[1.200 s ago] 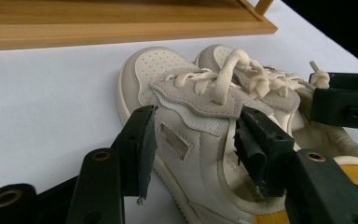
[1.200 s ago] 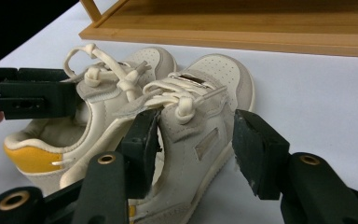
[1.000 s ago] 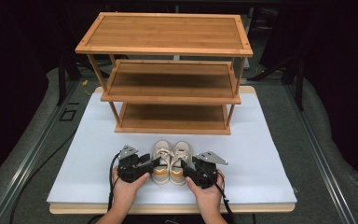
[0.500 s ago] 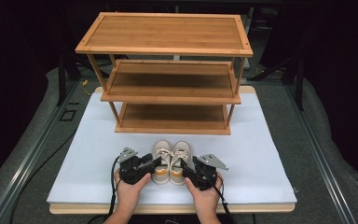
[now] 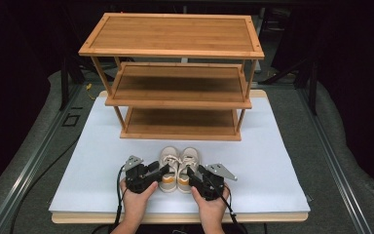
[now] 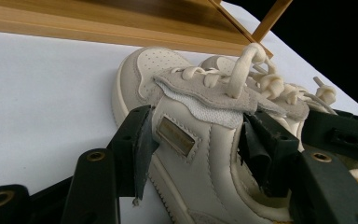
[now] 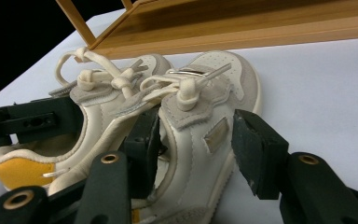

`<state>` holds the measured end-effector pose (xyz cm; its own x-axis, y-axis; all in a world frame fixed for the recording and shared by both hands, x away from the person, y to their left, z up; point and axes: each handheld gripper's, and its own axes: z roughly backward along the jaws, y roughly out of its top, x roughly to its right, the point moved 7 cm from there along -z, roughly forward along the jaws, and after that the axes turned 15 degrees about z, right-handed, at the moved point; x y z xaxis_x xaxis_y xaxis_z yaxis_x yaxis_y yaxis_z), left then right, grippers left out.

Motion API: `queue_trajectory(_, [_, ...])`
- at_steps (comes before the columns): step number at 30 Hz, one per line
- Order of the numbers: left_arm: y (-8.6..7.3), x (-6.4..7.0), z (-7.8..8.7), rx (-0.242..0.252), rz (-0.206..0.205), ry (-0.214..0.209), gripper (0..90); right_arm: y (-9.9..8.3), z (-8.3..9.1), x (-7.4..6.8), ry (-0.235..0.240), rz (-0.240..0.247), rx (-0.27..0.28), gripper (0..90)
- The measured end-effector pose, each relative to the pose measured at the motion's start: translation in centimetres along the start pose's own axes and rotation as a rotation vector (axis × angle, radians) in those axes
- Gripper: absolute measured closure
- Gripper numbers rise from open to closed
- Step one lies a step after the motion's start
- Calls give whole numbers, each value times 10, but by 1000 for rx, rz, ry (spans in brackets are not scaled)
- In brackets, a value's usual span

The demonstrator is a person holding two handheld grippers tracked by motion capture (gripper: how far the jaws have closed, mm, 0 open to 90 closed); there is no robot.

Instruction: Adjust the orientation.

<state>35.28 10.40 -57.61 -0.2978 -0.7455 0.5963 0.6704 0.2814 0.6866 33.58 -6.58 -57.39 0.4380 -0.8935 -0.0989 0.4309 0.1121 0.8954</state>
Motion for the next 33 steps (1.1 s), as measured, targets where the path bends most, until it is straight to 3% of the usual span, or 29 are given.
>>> queue_trajectory(4, [0,0,-1,3,-6,17,479,0,-1,1,-3,-7,-4,533])
queue_trajectory(33, [-1,3,1,16,-15,25,532,1,-1,-1,-12,-33,6,563])
